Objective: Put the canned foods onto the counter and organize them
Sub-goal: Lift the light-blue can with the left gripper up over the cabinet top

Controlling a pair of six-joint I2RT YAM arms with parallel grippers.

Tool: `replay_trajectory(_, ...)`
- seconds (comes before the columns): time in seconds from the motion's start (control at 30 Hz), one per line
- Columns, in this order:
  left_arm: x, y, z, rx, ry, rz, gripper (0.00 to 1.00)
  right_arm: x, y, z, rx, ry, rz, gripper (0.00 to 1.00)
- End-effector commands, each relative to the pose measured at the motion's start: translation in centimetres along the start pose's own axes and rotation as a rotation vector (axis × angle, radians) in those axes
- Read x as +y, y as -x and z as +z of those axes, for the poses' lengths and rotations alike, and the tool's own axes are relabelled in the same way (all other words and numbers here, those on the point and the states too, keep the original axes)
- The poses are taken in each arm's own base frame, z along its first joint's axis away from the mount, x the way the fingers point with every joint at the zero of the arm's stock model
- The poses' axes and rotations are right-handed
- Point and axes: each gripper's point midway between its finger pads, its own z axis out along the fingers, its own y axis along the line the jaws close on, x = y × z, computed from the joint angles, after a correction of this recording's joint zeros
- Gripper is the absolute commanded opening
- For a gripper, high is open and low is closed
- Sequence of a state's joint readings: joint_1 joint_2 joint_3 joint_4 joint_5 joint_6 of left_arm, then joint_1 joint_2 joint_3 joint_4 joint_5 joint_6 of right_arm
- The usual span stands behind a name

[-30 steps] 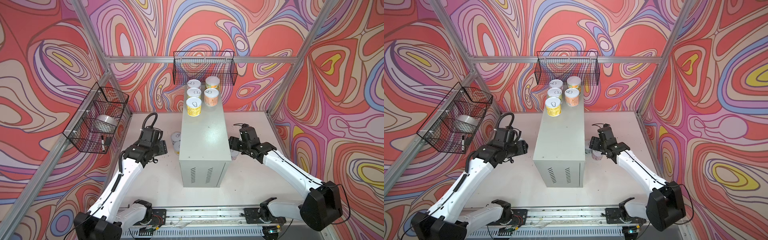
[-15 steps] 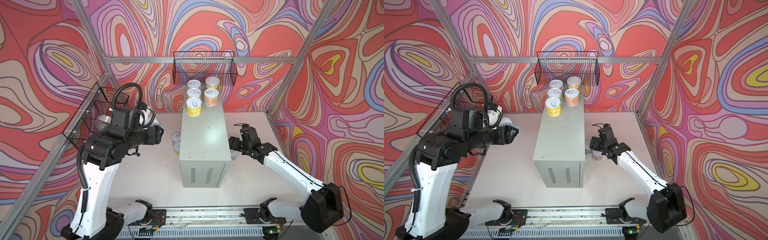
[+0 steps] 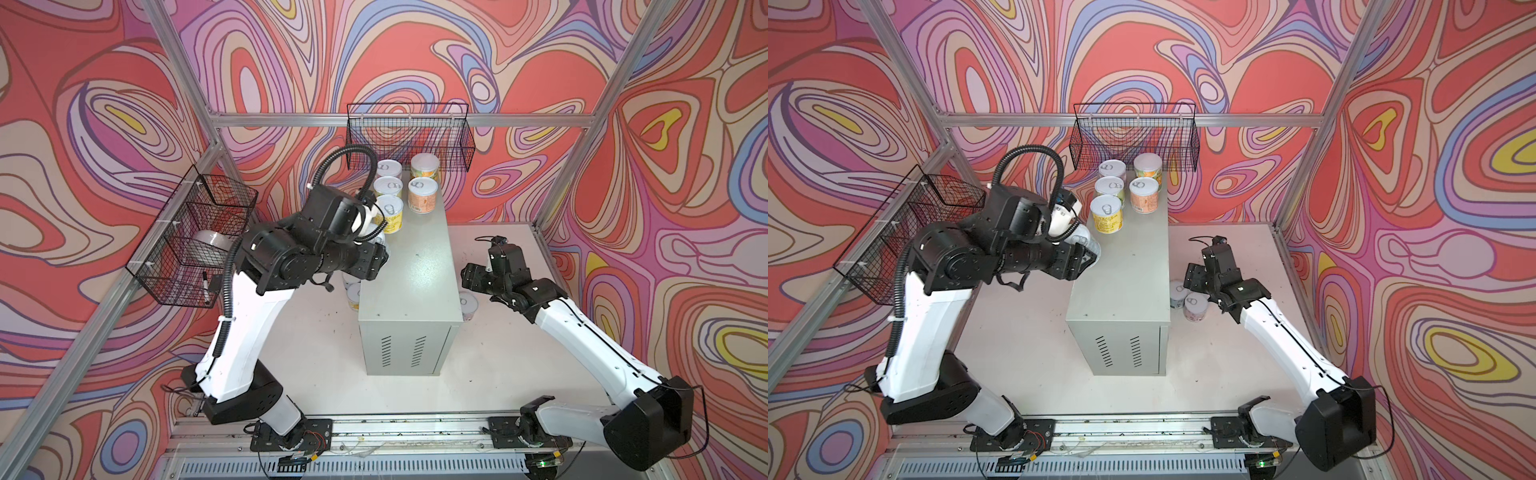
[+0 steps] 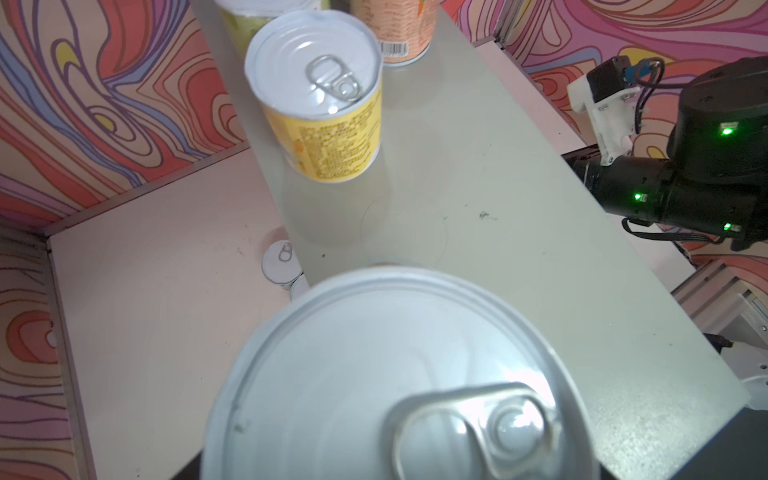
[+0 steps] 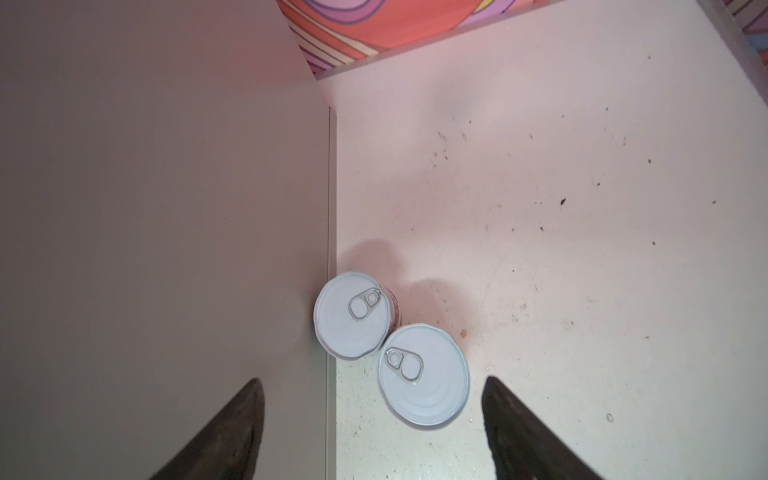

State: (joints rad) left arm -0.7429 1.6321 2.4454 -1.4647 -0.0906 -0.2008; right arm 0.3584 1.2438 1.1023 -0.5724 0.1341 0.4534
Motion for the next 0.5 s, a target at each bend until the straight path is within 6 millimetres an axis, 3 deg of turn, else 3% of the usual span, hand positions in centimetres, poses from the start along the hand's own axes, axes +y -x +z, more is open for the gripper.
replay_trajectory(0.0,-0.8,2.3,0.0,-0.075,0.002,0.037,0.00,-0.2,1.8,-1.8,-0.053,-0.010,-0.013,0.85)
replay_trajectory(0.23,-2.8,2.5,4.2,-0.018,-0.012,0.087,0.00,-0.2,2.9,-3.6,-0.086,-0.016,-0.030,0.85)
replay_trajectory(0.47,-4.3,2.8,5.9,-0.015,-0.041,0.104,0.00,0.3,3.9,-5.1,-0.119,0.016,-0.024,0.85)
